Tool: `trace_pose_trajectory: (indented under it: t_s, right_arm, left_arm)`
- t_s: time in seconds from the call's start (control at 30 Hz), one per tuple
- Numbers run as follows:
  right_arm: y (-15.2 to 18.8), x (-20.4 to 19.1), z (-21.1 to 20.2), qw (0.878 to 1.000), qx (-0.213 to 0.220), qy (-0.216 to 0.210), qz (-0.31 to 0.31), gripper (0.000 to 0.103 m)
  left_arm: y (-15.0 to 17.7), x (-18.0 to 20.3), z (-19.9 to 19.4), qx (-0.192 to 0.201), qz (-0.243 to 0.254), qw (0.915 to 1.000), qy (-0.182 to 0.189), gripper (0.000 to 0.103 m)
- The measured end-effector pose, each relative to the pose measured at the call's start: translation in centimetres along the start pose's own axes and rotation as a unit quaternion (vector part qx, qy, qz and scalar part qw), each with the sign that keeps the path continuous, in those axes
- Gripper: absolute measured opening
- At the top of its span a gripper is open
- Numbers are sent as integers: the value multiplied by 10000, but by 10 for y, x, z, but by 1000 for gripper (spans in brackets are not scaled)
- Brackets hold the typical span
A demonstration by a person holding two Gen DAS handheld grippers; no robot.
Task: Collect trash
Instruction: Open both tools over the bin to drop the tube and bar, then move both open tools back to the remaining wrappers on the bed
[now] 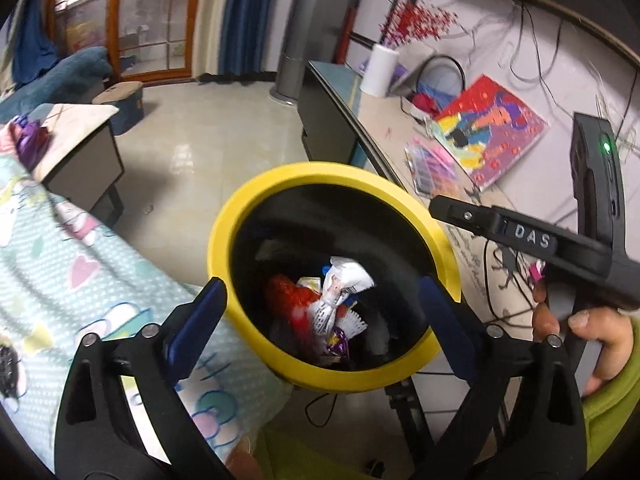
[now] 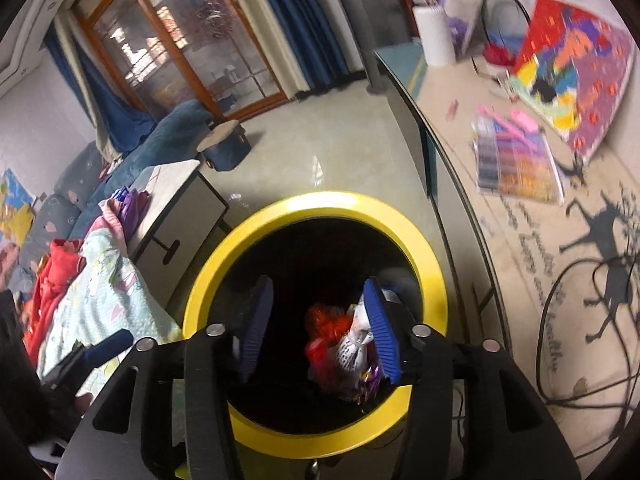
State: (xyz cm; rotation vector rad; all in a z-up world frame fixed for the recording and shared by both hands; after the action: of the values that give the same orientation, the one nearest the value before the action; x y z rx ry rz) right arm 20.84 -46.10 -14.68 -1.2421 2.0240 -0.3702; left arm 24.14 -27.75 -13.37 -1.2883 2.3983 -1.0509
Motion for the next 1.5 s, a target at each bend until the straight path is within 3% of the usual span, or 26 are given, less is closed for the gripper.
trace_pose_trajectory:
  t_s: [0.3, 0.53, 1.03, 1.27, 1.5]
  right_arm:
    - [3, -51, -27, 9960, 441, -142, -763, 58]
    - [18, -97, -42, 9889, 579, -412, -1306, 62]
    - [83, -209, -40, 9580, 159, -1103, -2642, 65]
    - [110, -253, -35, 9399, -130, -1571, -3029, 66]
    - [139, -298, -9, 9201, -525, -1799, -3439, 66]
  left_arm:
    - [5, -29, -54, 477, -285, 9970, -535, 92]
    - [20, -61, -100, 822, -569, 9895, -1048, 92]
    - [57, -126, -211, 1493, -1144, 9551, -2289, 92]
    - [88, -148, -236, 1441, -1408, 9414, -2706, 92]
    - [138, -187, -254, 1123, -2173, 9230, -2971, 92]
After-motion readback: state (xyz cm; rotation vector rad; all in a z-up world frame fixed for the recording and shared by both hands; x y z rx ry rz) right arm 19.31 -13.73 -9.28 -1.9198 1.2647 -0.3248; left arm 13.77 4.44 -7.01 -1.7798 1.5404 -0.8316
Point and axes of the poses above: each gripper's, at about its wrist camera, not at the fingertips, and z roughly the way its jaws point, x to its right, y to its underside, the point moved 6 cm from there along z, roughly the way its jaws point, and after that the axes turned 7 degrees about z, right-handed, at the moved point
